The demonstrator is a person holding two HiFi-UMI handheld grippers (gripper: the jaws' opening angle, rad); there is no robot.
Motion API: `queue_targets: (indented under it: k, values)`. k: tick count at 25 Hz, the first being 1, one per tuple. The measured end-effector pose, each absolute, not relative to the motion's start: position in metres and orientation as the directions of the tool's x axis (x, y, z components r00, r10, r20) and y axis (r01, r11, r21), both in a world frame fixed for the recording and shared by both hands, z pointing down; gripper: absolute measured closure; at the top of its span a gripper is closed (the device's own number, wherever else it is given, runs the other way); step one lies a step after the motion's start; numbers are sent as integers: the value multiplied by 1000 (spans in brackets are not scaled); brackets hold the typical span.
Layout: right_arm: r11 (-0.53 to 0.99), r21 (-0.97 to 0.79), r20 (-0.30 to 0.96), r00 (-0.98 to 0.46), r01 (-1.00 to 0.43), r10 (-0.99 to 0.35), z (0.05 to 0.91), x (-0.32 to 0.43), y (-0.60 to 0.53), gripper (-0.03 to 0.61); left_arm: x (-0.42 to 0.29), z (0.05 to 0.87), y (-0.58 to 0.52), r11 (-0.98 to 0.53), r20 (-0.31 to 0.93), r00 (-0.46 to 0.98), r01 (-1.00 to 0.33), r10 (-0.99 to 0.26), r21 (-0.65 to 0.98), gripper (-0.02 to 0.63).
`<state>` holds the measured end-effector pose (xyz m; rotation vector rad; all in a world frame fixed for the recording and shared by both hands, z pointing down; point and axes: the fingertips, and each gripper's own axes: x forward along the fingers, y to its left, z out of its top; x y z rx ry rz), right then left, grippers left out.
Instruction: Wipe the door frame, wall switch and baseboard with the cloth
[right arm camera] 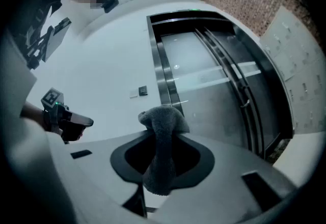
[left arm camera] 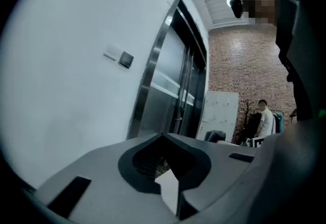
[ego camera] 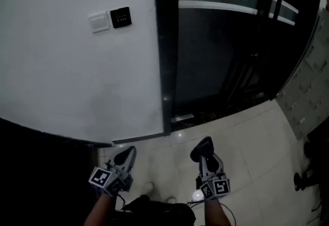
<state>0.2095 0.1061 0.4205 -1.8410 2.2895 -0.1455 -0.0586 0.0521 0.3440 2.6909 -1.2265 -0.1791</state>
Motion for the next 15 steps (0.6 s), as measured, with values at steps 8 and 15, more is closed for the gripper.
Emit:
queue_targets:
  k: [8, 15]
  values:
    - [321, -149, -58, -316, -935, -947, 403, 144, 63, 497, -137, 353, 32, -542, -38, 554, -795, -832, 270, 612]
    - [354, 5, -110, -352, -935, -930, 343, 118, 4, 497, -156, 345, -20, -602, -114, 599, -740, -793, 301, 612]
